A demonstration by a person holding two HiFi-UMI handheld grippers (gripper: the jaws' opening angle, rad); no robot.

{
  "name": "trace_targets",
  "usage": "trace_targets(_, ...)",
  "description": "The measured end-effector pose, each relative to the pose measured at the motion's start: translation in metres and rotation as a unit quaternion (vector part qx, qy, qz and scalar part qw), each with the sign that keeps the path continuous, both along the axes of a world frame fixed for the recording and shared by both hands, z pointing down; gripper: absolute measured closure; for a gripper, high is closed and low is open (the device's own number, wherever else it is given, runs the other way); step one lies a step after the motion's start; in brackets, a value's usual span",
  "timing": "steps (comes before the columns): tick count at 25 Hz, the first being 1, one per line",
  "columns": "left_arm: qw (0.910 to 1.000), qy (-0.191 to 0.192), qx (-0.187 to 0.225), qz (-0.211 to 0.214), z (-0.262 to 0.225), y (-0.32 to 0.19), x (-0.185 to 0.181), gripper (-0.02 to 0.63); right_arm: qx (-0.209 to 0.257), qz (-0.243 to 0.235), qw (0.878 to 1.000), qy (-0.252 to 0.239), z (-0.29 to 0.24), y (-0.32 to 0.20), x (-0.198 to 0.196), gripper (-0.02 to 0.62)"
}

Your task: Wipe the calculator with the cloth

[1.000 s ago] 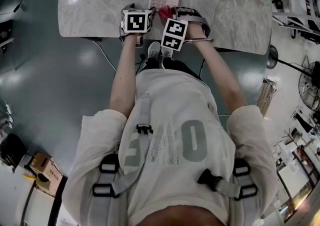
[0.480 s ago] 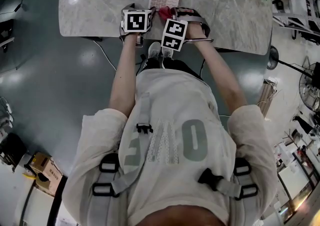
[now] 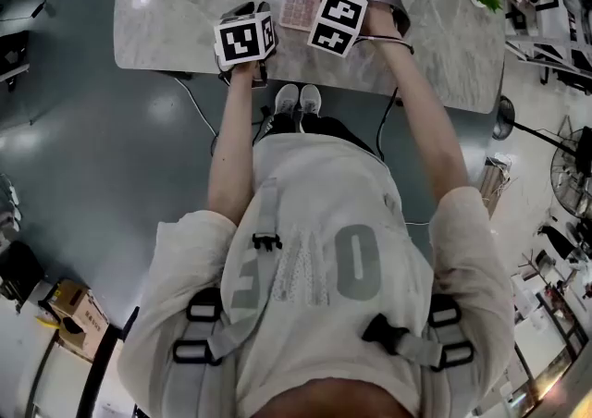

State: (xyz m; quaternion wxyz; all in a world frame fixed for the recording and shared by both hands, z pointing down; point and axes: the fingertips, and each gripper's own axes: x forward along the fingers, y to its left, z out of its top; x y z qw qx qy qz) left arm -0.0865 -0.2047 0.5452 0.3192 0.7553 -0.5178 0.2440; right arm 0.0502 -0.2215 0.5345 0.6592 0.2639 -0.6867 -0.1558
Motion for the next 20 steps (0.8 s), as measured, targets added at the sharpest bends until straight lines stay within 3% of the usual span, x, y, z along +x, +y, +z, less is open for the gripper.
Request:
trace_targets(2, 0.9989, 0.033, 0.031, -0.015, -0.018, -0.002, -0.003, 0.576, 0.012, -0.001, 1.0, 0.002, -0.01, -0.014, 0.001, 0.538)
trace_targets(4, 0.9971, 0.045, 0.055, -0.028, -0.033, 0.001, -0.009, 0.585, 0.018, -0.005, 1.0, 0.006, -0.016, -0.024, -0.002, 0.538)
trace_targets(15, 0.9879, 0.003, 0.14, -0.065, -0.071, 0.028, -0.049, 0.586, 0.001, -0.026, 0.999, 0.028, 0.021, -0.036, -0.025, 0.538)
trace_targets(20, 0.9818, -0.029, 0.169, -0.083, -0.092, 0.028, -0.069, 0.586, -0.011, -0.002, 1.0, 0.029, 0.027, -0.039, -0.03, 0.538)
